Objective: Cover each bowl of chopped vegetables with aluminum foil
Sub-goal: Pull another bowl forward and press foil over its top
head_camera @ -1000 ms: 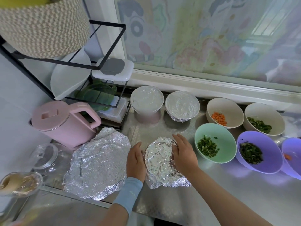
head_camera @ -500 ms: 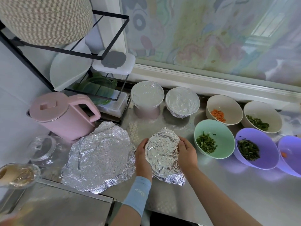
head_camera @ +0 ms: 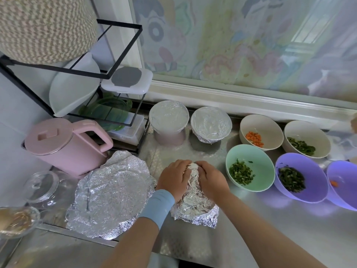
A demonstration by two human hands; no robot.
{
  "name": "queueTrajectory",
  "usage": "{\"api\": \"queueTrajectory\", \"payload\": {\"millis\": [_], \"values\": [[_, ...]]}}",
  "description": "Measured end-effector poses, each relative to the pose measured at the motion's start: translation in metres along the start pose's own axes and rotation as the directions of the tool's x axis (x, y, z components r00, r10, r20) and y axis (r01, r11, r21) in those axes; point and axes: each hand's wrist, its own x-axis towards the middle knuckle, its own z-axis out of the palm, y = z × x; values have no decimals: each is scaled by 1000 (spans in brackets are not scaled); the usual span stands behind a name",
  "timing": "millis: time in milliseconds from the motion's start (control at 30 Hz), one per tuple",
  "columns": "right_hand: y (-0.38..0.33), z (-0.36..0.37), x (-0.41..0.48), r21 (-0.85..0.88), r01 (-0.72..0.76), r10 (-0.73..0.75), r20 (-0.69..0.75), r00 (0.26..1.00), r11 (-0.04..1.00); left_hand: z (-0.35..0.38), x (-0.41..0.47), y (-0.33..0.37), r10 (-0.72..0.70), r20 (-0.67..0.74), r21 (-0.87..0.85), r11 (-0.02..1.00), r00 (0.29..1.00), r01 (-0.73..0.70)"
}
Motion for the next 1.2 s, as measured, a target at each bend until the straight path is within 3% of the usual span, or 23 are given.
{"api": "queueTrajectory", "payload": {"millis": [200, 300, 400, 533, 600, 700, 867, 933, 1033, 1100, 1167, 1200], "values": [[3, 2, 4, -6, -38, 38, 0, 999, 999, -1, 3, 5, -100, 31, -14, 995, 994, 101], [6, 2, 1, -58, 42, -42, 7, 999, 997, -3, 0, 9, -165, 55, -56, 984, 985, 168], [7, 6, -23, -126, 41, -66, -203, 977, 991, -5, -11, 12, -251, 66, -75, 964, 966, 255], [-6, 24, -74, -32, -82, 64, -378, 923, 996, -6, -28, 11, -259, -48, 130, 956, 965, 264], [-8, 35, -86, 74, -136, 154, -373, 915, 988, -5, -31, 8, -138, -50, 132, 981, 989, 143], [-11, 43, -89, 431, -183, 327, -287, 900, 883, 0, -34, 4, 1, -3, 52, 999, 1000, -1], [-5, 48, -82, 709, -208, 495, -223, 840, 673, 8, -37, 2, -60, -154, -139, 990, 986, 39], [-4, 47, -79, 744, -186, 506, -228, 832, 641, 8, -38, 4, -84, -165, -165, 985, 983, 56], [-2, 46, -76, 704, -186, 477, -241, 845, 686, 9, -40, 4, -55, -167, -109, 993, 984, 38], [2, 45, -78, 575, -177, 393, -274, 878, 798, 7, -46, 2, 49, -163, 31, 999, 985, -44], [8, 39, -86, 251, -38, 137, -390, 910, 967, 0, -57, -1, 218, -124, 162, 967, 968, -197], [13, 36, -90, 56, 88, -58, -404, 913, 995, -3, -63, -3, 309, -60, 230, 930, 949, -288]]}}
